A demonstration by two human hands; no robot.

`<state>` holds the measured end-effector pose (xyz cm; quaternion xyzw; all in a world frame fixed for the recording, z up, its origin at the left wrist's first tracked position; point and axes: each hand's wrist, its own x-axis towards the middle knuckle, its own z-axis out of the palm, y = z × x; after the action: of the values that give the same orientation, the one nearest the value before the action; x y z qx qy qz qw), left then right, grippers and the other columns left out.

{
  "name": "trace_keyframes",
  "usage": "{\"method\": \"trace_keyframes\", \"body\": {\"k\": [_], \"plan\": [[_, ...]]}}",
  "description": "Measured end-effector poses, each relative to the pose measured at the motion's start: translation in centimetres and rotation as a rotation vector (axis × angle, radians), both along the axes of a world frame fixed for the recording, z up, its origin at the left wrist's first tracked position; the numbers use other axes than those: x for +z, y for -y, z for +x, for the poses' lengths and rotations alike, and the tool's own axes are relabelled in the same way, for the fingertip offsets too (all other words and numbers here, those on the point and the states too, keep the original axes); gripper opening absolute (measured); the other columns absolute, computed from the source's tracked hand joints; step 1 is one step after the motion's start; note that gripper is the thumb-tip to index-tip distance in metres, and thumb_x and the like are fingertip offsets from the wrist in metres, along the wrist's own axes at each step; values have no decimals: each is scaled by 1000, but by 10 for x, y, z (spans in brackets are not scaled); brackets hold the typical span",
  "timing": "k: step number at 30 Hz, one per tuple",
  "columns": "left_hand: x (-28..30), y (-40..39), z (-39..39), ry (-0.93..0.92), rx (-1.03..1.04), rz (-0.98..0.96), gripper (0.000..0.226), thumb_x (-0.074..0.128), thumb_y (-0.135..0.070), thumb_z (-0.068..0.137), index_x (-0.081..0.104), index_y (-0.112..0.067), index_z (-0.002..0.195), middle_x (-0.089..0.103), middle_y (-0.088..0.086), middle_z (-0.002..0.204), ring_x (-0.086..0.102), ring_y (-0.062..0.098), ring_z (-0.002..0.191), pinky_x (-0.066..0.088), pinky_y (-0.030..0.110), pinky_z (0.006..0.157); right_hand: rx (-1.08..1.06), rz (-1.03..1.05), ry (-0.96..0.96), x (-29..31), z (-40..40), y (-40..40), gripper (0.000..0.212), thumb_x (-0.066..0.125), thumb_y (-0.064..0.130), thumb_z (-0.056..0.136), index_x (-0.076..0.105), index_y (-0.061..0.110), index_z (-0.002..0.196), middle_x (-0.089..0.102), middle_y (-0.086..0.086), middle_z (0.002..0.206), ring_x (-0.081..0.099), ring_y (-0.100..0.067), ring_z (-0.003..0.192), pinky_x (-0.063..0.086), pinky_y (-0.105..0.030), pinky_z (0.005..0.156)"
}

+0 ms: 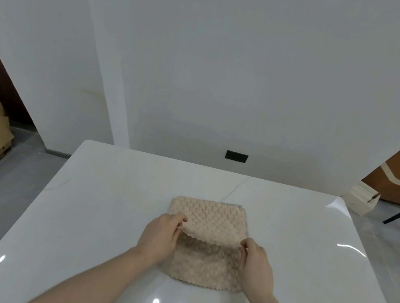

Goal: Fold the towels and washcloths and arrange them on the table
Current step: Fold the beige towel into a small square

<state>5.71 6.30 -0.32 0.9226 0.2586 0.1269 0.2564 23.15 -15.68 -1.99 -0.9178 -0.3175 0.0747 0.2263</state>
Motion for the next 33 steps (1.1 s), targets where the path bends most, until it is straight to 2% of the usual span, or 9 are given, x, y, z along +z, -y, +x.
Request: {"method": "trace_keyframes", "body": {"k": [2,5,8,12,16,22,28,31,33], "plan": [[13,-6,0,43,-13,63,21,56,-21,100,68,-24,117,70,-11,109,57,14,101,48,28,83,-14,19,12,18,0,-5,16,41,19,104,52,32,102,60,11,95,54,-13,93,49,-34,71],[33,-9,-8,49,-20,121,23,54,-18,99,69,-22,116,67,-11,112,53,14,104,49,31,87,-9,87,32,42,-5,-11,26,49,7,94,57,28,107,60,12,100,56,-13,94,48,-32,75],[51,-7,-26,82,-1,122,19,52,-16,96,65,-24,108,62,-15,108,48,10,105,48,26,81,28,233,46,63,-17,-13,37,52,-6,83,62,24,101,61,12,98,57,-12,94,45,-26,79],[69,1,-62,135,36,110,19,52,-14,93,62,-29,101,59,-22,101,46,6,100,44,22,79,74,344,58,85,-36,-2,40,56,-12,77,65,26,87,60,15,89,60,-9,90,50,-29,79],[71,12,-100,143,94,63,27,54,-8,90,62,-33,98,59,-27,94,49,2,92,43,25,83,77,389,19,94,-52,16,40,61,-11,80,68,28,85,63,16,88,65,-8,89,54,-31,79],[60,41,-142,131,121,-137,27,53,-16,100,64,-39,105,61,-31,96,52,-6,102,42,12,82,124,393,-86,88,-72,42,35,65,2,93,72,36,92,68,20,95,68,-7,86,51,-18,76],[58,83,-161,95,199,-242,23,54,-24,102,64,-44,98,64,-29,95,55,-3,102,42,15,78,140,381,-162,80,-85,76,33,64,8,96,72,40,92,70,22,95,69,-7,88,53,-26,77],[67,105,-162,109,249,-279,19,55,-27,102,65,-42,95,65,-26,93,59,0,92,43,18,74,143,378,-188,81,-83,99,30,64,9,96,72,38,92,71,24,95,68,-4,90,54,-28,79],[76,122,-159,127,261,-301,19,57,-25,102,66,-40,94,65,-24,92,59,-2,78,43,19,69,138,379,-219,82,-79,114,28,65,10,96,72,37,91,72,24,94,67,-2,92,53,-26,82]]}}
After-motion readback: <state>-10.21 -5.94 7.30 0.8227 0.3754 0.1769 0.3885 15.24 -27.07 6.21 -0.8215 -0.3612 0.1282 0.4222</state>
